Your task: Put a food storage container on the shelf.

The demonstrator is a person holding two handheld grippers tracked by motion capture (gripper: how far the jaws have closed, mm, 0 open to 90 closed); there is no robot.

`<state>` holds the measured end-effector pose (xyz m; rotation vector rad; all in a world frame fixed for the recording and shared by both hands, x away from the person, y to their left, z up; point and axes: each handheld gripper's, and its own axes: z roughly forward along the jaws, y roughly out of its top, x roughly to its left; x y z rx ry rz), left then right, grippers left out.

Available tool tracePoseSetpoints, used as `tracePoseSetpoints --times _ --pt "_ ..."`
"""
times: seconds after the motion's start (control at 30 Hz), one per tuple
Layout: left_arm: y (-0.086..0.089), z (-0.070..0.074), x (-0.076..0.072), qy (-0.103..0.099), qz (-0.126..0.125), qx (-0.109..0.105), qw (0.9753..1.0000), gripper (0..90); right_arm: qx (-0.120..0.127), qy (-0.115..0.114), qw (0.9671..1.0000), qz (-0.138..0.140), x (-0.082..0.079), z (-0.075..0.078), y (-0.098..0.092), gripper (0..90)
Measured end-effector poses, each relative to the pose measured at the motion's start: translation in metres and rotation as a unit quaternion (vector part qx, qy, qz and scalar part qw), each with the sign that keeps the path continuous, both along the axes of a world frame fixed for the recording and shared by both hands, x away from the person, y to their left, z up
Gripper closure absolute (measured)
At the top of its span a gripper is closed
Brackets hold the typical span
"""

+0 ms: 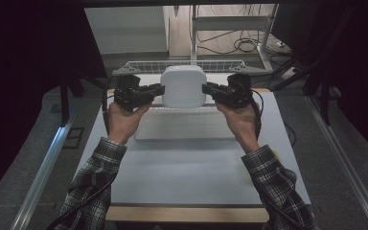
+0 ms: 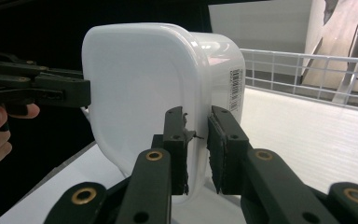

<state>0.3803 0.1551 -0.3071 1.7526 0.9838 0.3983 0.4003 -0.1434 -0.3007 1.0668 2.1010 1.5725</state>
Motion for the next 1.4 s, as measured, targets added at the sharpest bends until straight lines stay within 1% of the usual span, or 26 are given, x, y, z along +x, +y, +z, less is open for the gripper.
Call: tracePoseSetpoints --times 0.1,0.2,0.33,0.43,0.57,0.7,0.8,0.9,1.03,1.23,1.4 --pt "0.000 -0.001 0.007 0.007 0.003 -0.006 1.0000 78.5 0.002 0.006 1.0000 -0.005 0.008 0.000 0.000 77.6" --pt "0.000 -0.002 0.012 0.008 0.003 -0.006 0.9999 78.4 0.002 0.009 0.9999 -0.007 0.013 -0.001 0.001 77.5" --pt "0.001 -0.008 0.018 0.017 0.003 -0.016 0.9997 78.1 0.000 0.018 0.9998 -0.008 0.018 -0.003 0.002 77.2" --pt "0.002 -0.010 0.021 0.014 0.001 -0.026 0.9996 77.7 0.002 0.017 0.9998 -0.010 0.021 -0.005 0.002 76.9" --pt "0.002 -0.011 0.022 0.008 0.001 -0.026 0.9996 75.8 0.002 0.017 0.9998 -0.012 0.023 -0.005 0.004 76.0" --pt "0.001 -0.011 0.024 0.003 0.001 -0.031 0.9995 69.5 -0.002 0.010 0.9999 -0.014 0.025 -0.005 0.007 72.1" --pt "-0.001 -0.011 0.025 -0.005 0.001 -0.023 0.9997 63.8 -0.009 0.006 0.9998 -0.014 0.027 -0.004 0.009 70.0" --pt "-0.005 -0.011 0.027 -0.019 0.006 -0.006 0.9998 59.1 -0.013 0.002 0.9998 -0.013 0.029 -0.004 0.012 68.3" --pt "-0.008 -0.012 0.029 -0.028 0.011 0.006 0.9995 54.1 -0.027 -0.004 0.9995 -0.017 0.032 -0.005 0.016 65.6" --pt "-0.013 -0.014 0.032 -0.033 0.017 0.021 0.9991 51.5 -0.035 -0.005 0.9991 -0.022 0.037 -0.008 0.017 62.9" --pt "-0.014 -0.018 0.036 -0.030 0.020 0.029 0.9989 51.1 -0.037 -0.006 0.9991 -0.022 0.040 -0.009 0.019 60.3"
